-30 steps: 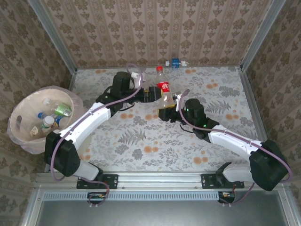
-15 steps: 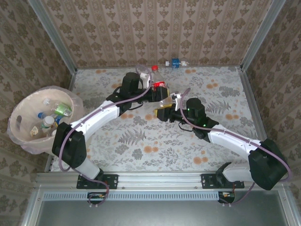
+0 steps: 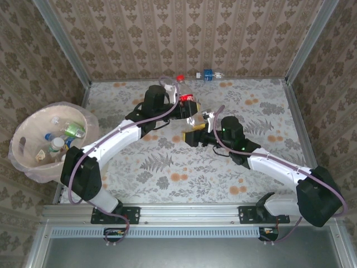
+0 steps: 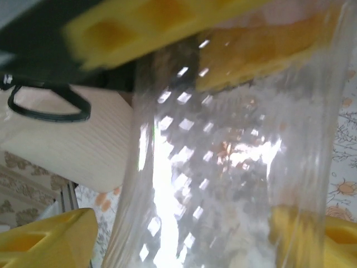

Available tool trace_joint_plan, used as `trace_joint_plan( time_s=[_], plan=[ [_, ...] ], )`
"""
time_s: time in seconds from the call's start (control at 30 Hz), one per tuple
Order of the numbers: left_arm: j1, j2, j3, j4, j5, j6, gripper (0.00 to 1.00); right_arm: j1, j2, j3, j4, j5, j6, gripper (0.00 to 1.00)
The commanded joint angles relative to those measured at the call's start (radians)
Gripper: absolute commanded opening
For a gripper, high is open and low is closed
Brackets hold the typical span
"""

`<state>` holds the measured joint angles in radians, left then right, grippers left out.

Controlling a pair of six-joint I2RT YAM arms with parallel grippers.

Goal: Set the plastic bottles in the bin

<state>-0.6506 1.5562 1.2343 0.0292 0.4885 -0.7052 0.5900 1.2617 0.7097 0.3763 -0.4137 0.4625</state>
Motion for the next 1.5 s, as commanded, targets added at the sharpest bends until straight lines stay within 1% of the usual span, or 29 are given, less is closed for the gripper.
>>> trace_joint_plan(
  time_s=[0.0,0.03,0.07,0.1,0.2,0.3,0.4,0.5,0.57,0.67,0.73,0.87,1.07,1.13,1.23,1.47],
  plan=[
    [0.011,-0.045,-0.007,-0.028,-0.087,0.032,0.57,0.006,-0.05,0.026,-0.054,-0.025,-0.073,0.89],
    [0.013,-0.051,-0.007,-0.04,-0.103,0.039,0.57,0.007,-0.06,0.025,-0.07,-0.013,-0.089,0.92],
    [0.015,-0.057,-0.005,-0.053,-0.12,0.047,0.57,0.005,-0.07,0.025,-0.089,0.008,-0.102,0.99],
    [0.018,-0.063,-0.004,-0.068,-0.137,0.055,0.57,0.007,-0.08,0.025,-0.106,0.038,-0.115,1.0],
    [0.02,-0.087,0.0,-0.126,-0.218,0.086,0.57,0.007,-0.108,0.033,-0.175,0.155,-0.15,1.0],
    [0.027,-0.109,0.008,-0.183,-0.282,0.113,0.58,0.007,-0.145,0.02,-0.186,0.256,-0.162,0.99],
    [0.04,-0.14,0.01,-0.232,-0.327,0.132,0.58,0.004,-0.173,0.006,-0.182,0.374,-0.133,0.99],
    [0.058,-0.175,0.013,-0.287,-0.373,0.15,0.58,-0.005,-0.181,0.005,-0.195,0.458,-0.104,1.0],
    [0.072,-0.204,0.02,-0.333,-0.406,0.172,0.57,-0.018,-0.183,-0.001,-0.198,0.533,-0.05,1.0],
    [0.092,-0.258,0.034,-0.398,-0.456,0.205,0.57,-0.053,-0.186,-0.015,-0.194,0.57,0.017,1.0],
    [0.104,-0.3,0.043,-0.436,-0.479,0.223,0.58,-0.06,-0.183,-0.013,-0.213,0.608,0.027,1.0],
    [0.127,-0.369,0.085,-0.543,-0.531,0.266,0.59,-0.062,-0.171,-0.002,-0.254,0.616,-0.019,1.0],
    [0.186,-0.433,0.201,-0.744,-0.644,0.321,0.61,-0.081,-0.164,-0.043,-0.176,0.577,-0.022,1.0],
    [0.249,-0.441,0.246,-0.812,-0.647,0.335,0.61,-0.085,-0.158,-0.044,-0.173,0.571,-0.028,1.0],
    [0.311,-0.446,0.319,-0.894,-0.641,0.364,0.61,-0.088,-0.143,-0.035,-0.184,0.573,-0.039,1.0],
    [0.473,-0.394,0.552,-1.132,-0.693,0.422,0.61,-0.093,-0.106,0.0,-0.223,0.569,-0.052,1.0]
  ],
)
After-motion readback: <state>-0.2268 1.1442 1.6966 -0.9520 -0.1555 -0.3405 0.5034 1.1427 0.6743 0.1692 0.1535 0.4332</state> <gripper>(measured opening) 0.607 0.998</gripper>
